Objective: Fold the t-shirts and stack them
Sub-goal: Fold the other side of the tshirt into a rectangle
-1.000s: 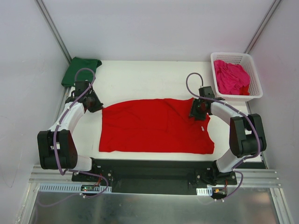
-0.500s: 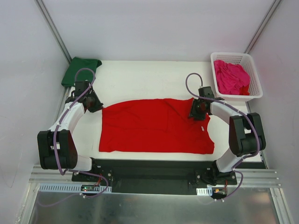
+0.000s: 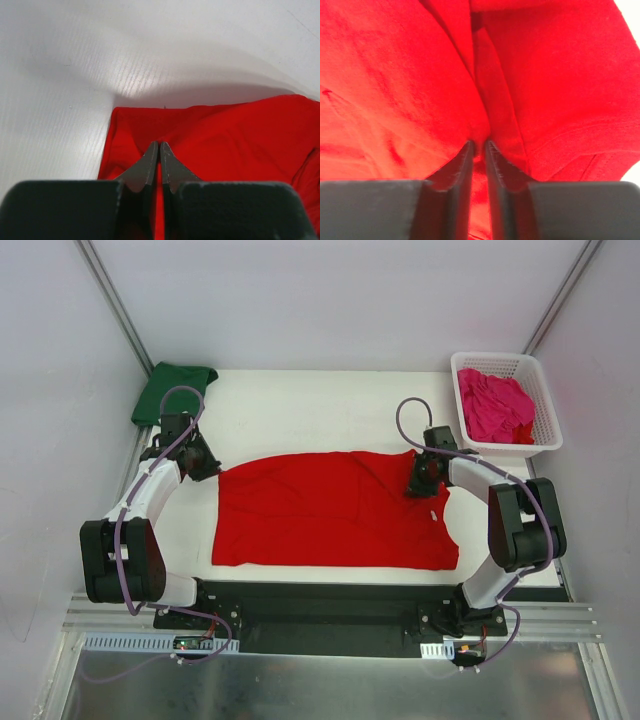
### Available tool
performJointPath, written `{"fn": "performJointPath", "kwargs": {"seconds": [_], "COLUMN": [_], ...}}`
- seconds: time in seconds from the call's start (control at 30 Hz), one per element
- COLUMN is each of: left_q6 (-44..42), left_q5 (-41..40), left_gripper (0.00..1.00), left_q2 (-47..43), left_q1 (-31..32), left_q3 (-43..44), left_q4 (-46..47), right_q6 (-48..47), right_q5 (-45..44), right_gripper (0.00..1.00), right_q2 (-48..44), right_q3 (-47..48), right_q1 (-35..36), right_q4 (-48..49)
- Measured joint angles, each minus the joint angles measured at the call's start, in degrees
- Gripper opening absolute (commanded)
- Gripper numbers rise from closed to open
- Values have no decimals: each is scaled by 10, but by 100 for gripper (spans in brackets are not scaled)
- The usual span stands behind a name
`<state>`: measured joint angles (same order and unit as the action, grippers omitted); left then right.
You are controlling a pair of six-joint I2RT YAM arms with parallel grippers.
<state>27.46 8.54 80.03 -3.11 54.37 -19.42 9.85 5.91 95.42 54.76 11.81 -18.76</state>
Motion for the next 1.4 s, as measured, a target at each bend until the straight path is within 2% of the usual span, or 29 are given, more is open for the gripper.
{"fn": "performJointPath", "kwargs": {"seconds": [0.03,0.13,0.6,1.13,1.4], "left_q6": [0,0,0,-11,-16], "left_q5": [0,0,0,-14,-21], "left_gripper": [0,0,0,0,0], "left_q2": [0,0,0,-29,-33], "left_q1": [0,0,0,0,-26], "left_q3": [0,0,0,0,0], "left_q4": [0,0,0,-7,-26], "right_q6": [0,0,-1,-10,-18], "right_q5": [2,9,5,-37,-77], "right_gripper": [9,2,2,2,2], "right_q2": [0,1,-3,-129,-163], "right_q3": [0,0,0,36,54], "right_q1": [0,0,0,-2,-25], "right_q4": [1,2,0,-58,-94]}}
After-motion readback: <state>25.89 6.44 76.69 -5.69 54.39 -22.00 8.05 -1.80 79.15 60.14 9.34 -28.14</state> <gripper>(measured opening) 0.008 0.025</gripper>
